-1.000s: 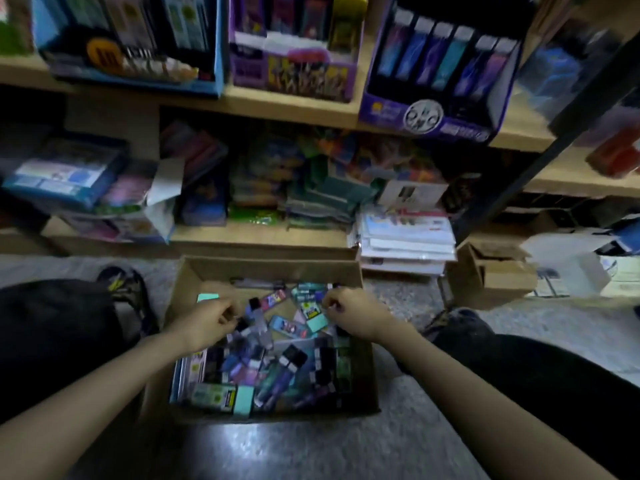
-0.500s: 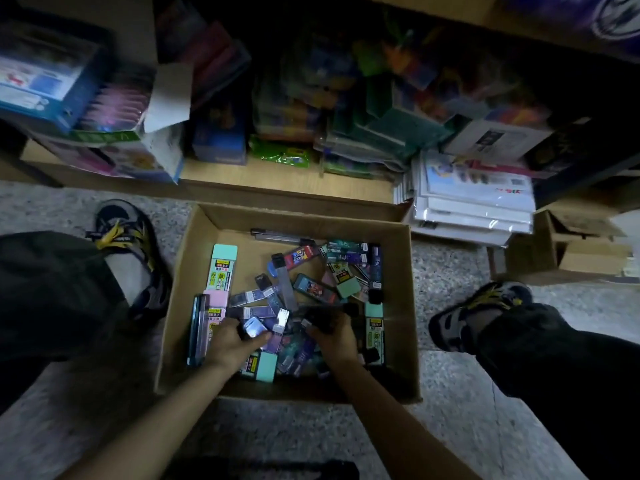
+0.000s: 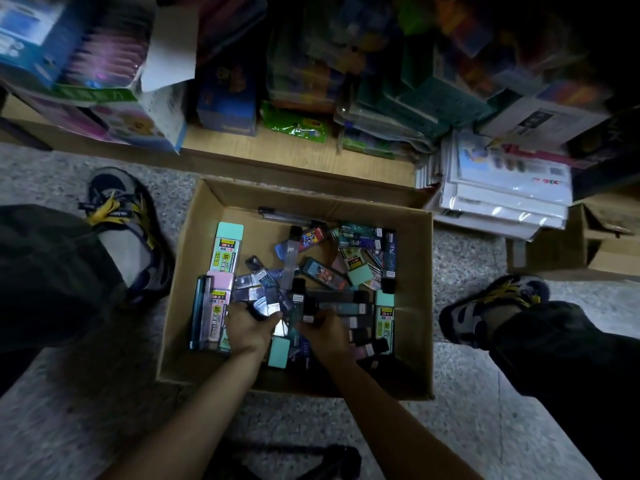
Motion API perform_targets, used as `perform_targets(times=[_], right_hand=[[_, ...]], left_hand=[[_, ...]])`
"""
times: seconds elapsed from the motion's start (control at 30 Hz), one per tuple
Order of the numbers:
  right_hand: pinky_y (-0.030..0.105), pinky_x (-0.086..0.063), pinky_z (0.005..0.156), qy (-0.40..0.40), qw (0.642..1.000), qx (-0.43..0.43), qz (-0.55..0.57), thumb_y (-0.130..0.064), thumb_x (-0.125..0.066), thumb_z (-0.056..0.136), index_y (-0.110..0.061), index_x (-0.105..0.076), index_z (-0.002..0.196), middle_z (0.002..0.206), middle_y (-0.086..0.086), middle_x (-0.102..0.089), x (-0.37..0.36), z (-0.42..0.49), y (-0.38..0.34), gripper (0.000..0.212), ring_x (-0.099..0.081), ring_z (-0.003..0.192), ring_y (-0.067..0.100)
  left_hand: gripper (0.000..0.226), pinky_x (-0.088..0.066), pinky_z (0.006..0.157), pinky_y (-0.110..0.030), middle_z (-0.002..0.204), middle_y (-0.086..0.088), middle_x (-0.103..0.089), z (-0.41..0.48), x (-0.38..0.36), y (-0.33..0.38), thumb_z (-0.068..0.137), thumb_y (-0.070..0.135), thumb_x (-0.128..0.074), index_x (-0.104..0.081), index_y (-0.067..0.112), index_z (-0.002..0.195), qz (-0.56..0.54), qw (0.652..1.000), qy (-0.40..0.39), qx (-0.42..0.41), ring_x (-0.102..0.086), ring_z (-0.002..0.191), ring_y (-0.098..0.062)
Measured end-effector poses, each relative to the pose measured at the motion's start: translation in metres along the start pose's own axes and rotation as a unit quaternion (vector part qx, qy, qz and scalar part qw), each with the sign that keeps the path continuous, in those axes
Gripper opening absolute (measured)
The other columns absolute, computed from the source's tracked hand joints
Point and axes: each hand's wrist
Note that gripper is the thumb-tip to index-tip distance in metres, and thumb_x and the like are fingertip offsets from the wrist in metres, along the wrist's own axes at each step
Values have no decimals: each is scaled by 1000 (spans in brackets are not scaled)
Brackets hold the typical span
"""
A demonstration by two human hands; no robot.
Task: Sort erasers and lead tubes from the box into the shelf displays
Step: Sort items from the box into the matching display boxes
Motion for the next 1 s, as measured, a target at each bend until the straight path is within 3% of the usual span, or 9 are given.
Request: perform_targets(times=[0.17,0.27,0.33,0.43,0.5,0.67,0.83,0.9,1.0], right_hand=[[27,-44,77,3,999,-16,30,-22,-74,79,-25,-53,72,79,-6,-63,-1,0,2,23,-58,85,15],[35,-50,85,-14,999,-11,48,-20,-77,76,-14,-65,84,90,2,-70,-3,1,1,16,-64,93,22],[41,-51,88,-28,999,-2,37,-21,-77,75,-6,-67,100,102,10,-71,-4,1,-1,31,-65,98,25],[29,-54,77,-57,995,2,80,-3,-76,74,-6,-65,87,93,9,-70,-3,4,-2,17,-65,89,21],[18,-52,66,-68,991,-6,113,10,-71,74,-13,-55,78,84,0,-64,1,4,-3,29,-62,84,17],[34,-49,88,-116,988,6,102,6,-66,81,4,-47,118,121,21,-58,12,-2,-5,42,-56,114,35],[16,-53,66,-123,973,22,195,9,-56,87,2,-42,129,124,17,-55,24,-6,-4,45,-53,118,34],[22,-54,71,-114,969,26,216,5,-56,88,0,-44,128,122,16,-58,29,-6,-7,42,-57,109,29],[34,-55,76,-107,961,40,251,3,-55,89,-2,-47,126,107,11,-64,34,-7,-18,38,-63,93,23]], left_hand=[[26,-48,87,-40,98,-27,-67,2,2,-6,74,4,-77,-63,-7,93,-30,999,-21,8,-63,95,-36],[24,-41,66,-28,83,-17,-67,5,1,-6,76,15,-77,-64,-2,85,30,998,-49,-8,-64,87,-32],[30,-36,62,-26,83,-15,-65,7,1,-4,75,22,-77,-62,-1,88,61,997,-52,-19,-63,85,-31],[35,-41,69,-29,92,-17,-64,9,3,-5,75,20,-77,-57,-1,94,66,995,-70,-31,-62,88,-29],[34,-41,74,-29,90,-12,-60,6,5,-7,75,13,-77,-49,6,92,30,995,-82,-44,-58,89,-26],[35,-33,64,-17,82,10,-50,-4,11,-4,78,7,-73,-46,15,99,-65,992,-98,-51,-47,83,-9],[31,-36,62,-1,89,11,-52,-7,13,19,82,7,-69,-51,13,107,-100,980,-143,-96,-48,82,0],[32,-37,65,-6,91,13,-53,-7,12,31,83,12,-69,-51,17,110,-111,977,-149,-108,-49,83,3],[37,-38,79,-22,101,11,-54,-5,8,47,83,19,-69,-51,20,116,-129,973,-150,-116,-51,95,-8]])
Point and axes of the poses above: each hand's wrist, its own z-axis towards the middle knuckle, its own x-axis out of the back of the hand, y = z × x
